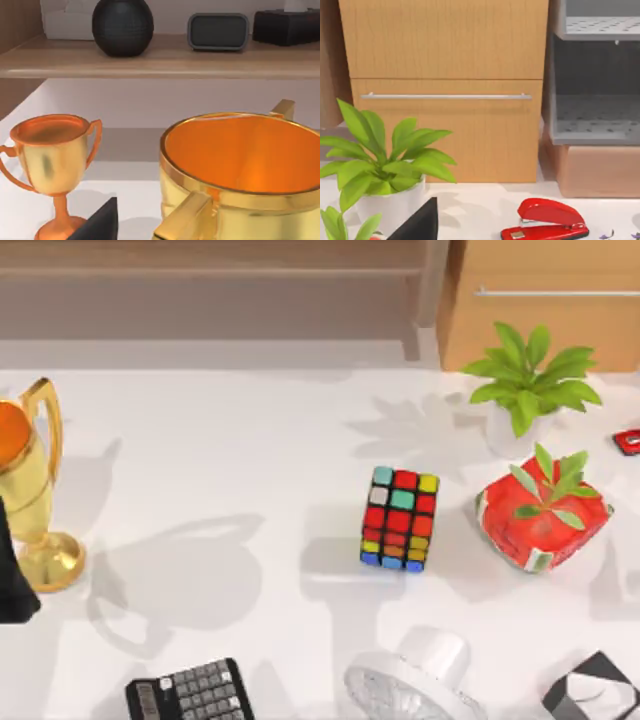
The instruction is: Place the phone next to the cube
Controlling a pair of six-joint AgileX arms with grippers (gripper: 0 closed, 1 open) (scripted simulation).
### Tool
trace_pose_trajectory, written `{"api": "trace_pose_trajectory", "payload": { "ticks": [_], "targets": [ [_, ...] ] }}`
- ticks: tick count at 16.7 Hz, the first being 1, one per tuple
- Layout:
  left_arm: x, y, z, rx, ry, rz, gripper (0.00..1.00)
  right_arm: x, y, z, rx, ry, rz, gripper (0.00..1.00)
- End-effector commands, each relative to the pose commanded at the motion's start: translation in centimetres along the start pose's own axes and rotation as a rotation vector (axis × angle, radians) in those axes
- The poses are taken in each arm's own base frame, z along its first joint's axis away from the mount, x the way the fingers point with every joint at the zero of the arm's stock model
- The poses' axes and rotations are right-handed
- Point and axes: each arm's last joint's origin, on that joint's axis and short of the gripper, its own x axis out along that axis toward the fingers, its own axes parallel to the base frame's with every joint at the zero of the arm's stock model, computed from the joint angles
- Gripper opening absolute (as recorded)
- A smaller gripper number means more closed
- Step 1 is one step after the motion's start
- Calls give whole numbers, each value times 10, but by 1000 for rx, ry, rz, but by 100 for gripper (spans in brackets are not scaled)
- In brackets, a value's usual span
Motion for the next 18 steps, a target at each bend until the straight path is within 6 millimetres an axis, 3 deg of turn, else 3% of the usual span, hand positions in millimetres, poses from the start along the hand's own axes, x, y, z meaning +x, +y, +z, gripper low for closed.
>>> {"api": "trace_pose_trajectory", "payload": {
  "ticks": [5, 11, 14, 18],
  "targets": [
    [1, 3, 3, 29, 80, 26, 100, 0, 0, 0, 0, 0, 0, 100],
    [16, 22, 8, 108, 600, 124, 100, 0, 0, 0, 0, 0, 0, 100],
    [38, 42, 14, 117, 923, 159, 100, 0, 0, 0, 0, 0, 0, 100],
    [84, 82, 14, 100, 1280, 132, 100, 0, 0, 0, 0, 0, 0, 100]
  ]
}}
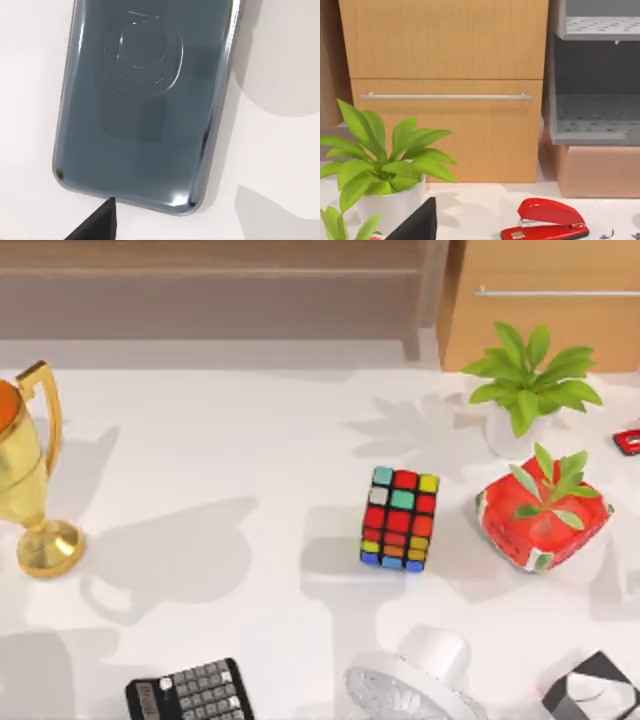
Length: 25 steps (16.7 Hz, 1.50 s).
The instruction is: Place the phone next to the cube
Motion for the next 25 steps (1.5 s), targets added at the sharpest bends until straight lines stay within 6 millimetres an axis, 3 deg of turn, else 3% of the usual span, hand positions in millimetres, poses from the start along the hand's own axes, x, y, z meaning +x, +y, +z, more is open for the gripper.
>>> {"api": "trace_pose_trajectory", "payload": {
  "ticks": [5, 9, 16, 22, 25],
  "targets": [
    [40, 45, 50, 77, 214, -101, 100, 0, 0, 0, 0, 0, 0, 100],
    [60, 60, 74, 149, 248, -162, 100, 0, 0, 0, 0, 0, 0, 100],
    [63, 60, 77, 165, 247, -171, 100, 0, 0, 0, 0, 0, 0, 100],
    [98, 56, 69, 164, 245, -171, 100, 0, 0, 0, 0, 0, 0, 100],
    [100, 55, 67, 164, 247, -172, 100, 0, 0, 0, 0, 0, 0, 100]
  ]
}}
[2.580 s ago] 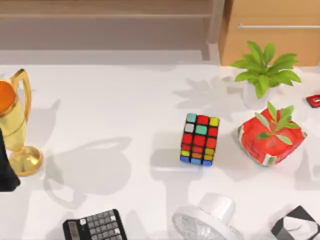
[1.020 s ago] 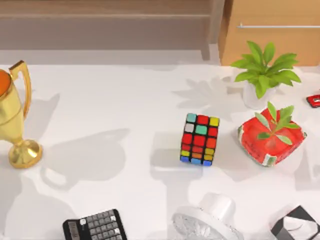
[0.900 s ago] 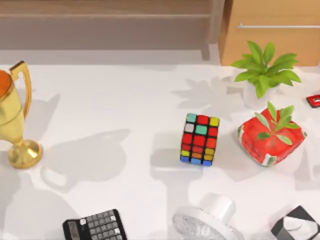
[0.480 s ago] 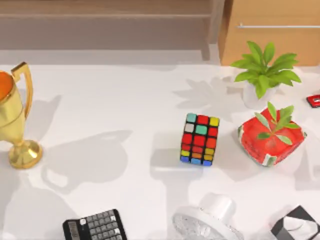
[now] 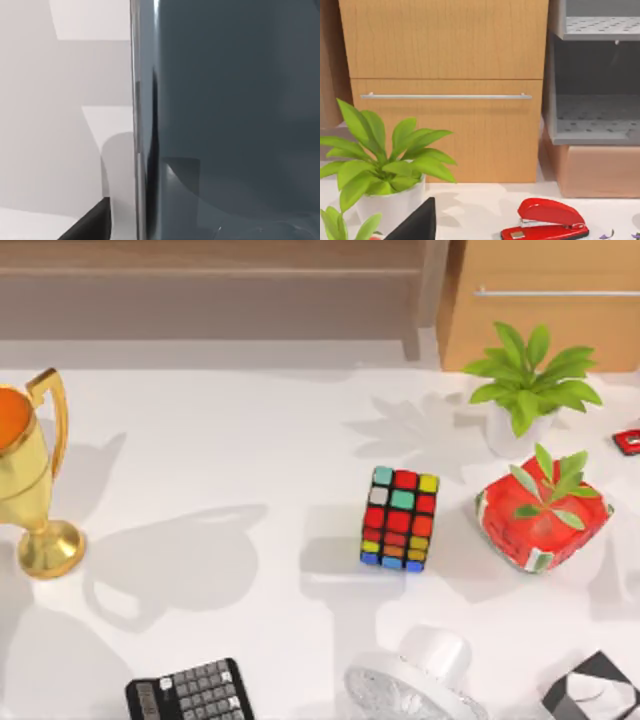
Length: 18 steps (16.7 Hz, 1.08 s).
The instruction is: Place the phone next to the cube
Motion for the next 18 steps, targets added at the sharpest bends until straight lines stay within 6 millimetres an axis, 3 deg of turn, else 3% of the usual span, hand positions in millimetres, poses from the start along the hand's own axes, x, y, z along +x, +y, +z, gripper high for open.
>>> {"api": "trace_pose_trajectory", "payload": {
  "ticks": [1, 14, 18],
  "targets": [
    [0, 0, 0, 0, 0, 0, 100, 0, 0, 0, 0, 0, 0, 100],
    [0, 0, 0, 0, 0, 0, 2, 0, 0, 0, 0, 0, 0, 100],
    [0, 0, 0, 0, 0, 0, 0, 0, 0, 0, 0, 0, 0, 100]
  ]
}}
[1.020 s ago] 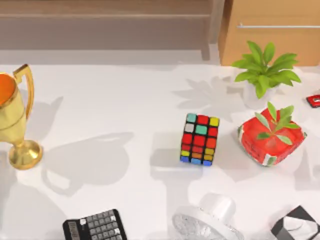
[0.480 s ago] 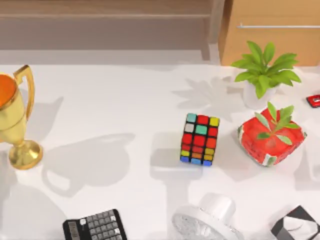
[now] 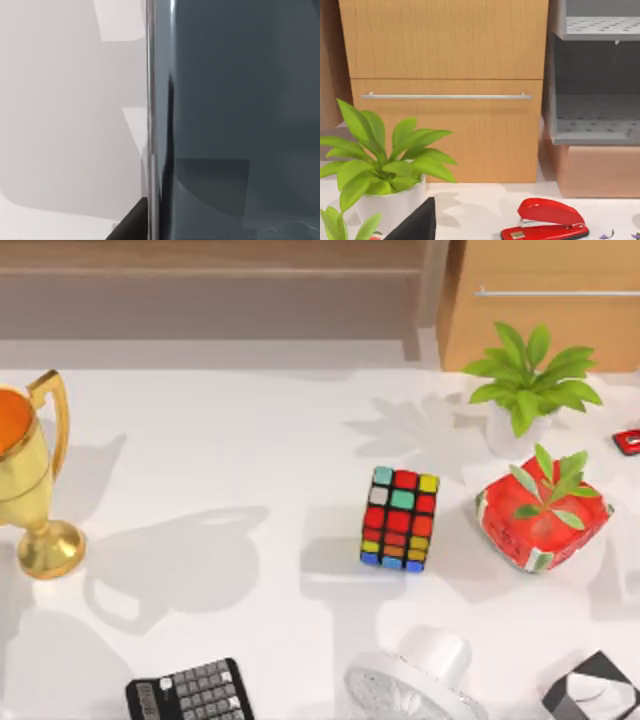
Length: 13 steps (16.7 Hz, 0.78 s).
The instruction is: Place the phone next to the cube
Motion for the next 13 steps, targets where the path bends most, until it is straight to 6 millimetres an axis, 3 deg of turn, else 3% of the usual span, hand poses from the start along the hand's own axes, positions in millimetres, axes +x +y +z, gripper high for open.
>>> {"api": "trace_pose_trajectory", "payload": {
  "ticks": [4, 13],
  "targets": [
    [0, 0, 0, 0, 0, 0, 0, 0, 0, 0, 0, 0, 0, 100],
    [-28, -1, 1, -3, -13, -4, 0, 0, 0, 0, 0, 0, 0, 100]
  ]
}}
